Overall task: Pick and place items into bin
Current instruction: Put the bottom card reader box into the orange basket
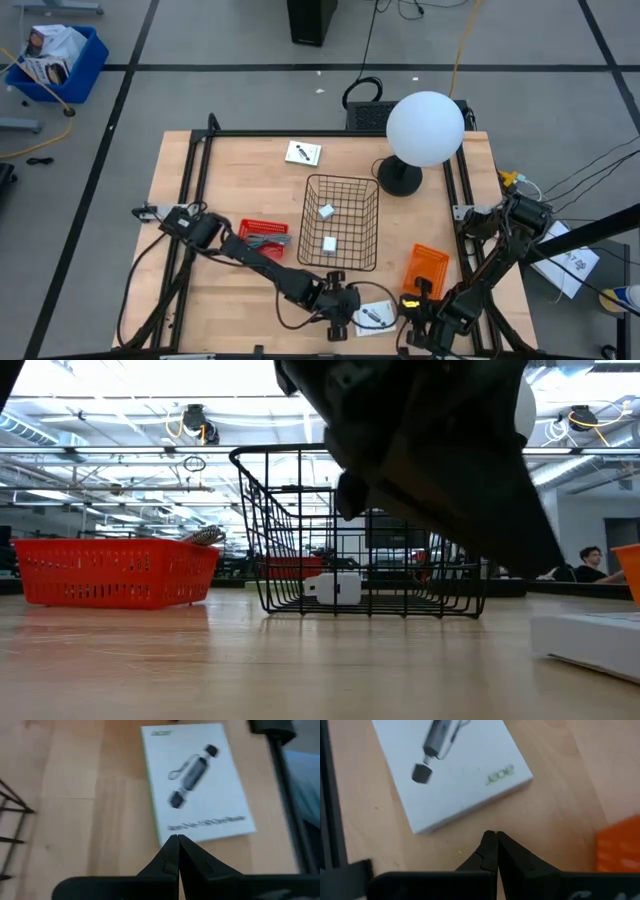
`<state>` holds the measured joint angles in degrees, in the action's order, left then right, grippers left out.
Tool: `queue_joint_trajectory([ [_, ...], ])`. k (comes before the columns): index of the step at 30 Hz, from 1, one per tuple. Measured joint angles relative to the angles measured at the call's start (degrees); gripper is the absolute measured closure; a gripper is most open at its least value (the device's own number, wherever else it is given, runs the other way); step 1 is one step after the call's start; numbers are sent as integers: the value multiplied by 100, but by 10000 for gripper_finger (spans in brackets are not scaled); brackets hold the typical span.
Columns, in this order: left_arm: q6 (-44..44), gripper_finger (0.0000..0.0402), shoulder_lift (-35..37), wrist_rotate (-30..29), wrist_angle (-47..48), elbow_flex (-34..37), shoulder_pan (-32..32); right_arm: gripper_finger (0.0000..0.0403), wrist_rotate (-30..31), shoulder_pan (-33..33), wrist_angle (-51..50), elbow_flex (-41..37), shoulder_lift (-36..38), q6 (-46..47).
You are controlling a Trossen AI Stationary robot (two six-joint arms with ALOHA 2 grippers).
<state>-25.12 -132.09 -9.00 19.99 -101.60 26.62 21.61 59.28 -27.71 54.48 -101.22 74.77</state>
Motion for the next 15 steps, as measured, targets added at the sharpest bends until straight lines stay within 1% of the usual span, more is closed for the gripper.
queue_joint_trajectory([
  [5,4,393,2,16,115,-2,-112,403,-105,36,-499,-9,210,107],
  [10,24,396,0,-26,318,-2,-171,403,-193,47,-1347,-32,416,328],
  [13,-47,387,1,-52,310,-2,-189,403,-111,47,-1743,-44,443,411],
  [15,-83,385,0,-48,275,-2,-189,403,-33,47,-1743,-42,445,474],
])
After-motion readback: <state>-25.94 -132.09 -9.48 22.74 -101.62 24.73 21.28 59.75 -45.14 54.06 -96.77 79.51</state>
